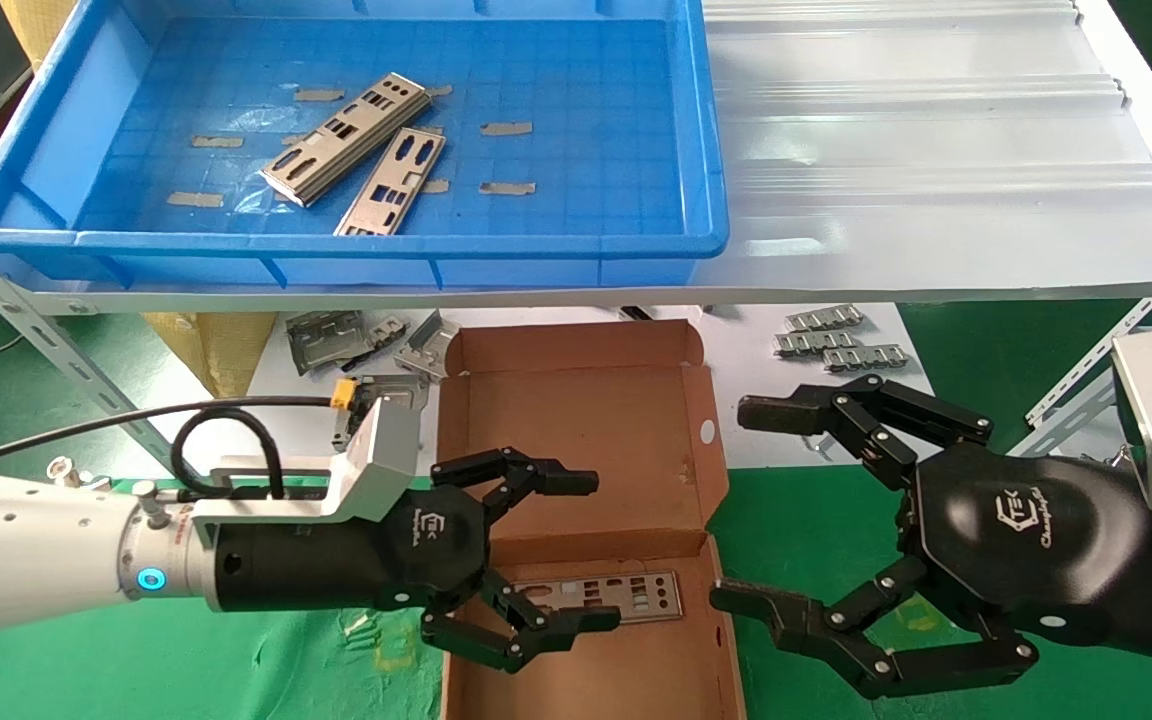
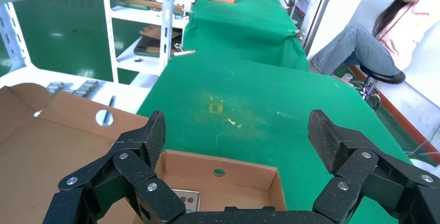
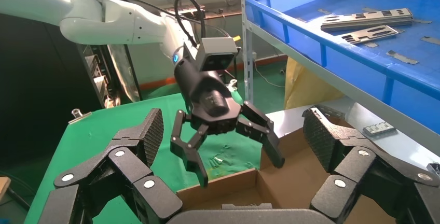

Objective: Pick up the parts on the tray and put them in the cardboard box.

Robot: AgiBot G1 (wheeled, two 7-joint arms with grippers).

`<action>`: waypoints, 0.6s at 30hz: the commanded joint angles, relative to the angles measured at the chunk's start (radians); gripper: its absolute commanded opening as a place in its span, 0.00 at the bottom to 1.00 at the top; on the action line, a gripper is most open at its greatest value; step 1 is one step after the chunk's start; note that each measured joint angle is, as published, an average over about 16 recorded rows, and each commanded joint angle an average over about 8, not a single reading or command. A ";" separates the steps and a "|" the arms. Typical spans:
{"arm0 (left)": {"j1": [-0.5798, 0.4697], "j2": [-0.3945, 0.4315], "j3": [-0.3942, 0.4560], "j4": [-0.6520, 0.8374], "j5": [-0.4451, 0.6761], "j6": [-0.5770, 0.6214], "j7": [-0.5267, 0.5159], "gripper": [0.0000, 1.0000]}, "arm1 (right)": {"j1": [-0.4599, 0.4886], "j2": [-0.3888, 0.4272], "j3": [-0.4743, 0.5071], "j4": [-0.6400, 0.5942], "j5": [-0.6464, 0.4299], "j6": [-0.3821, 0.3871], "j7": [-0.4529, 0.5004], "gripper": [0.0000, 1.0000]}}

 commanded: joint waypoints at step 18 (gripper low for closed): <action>0.115 -0.178 -0.149 -0.298 -0.067 -0.036 -0.150 1.00 | 0.000 0.000 0.000 0.000 0.000 0.000 0.000 1.00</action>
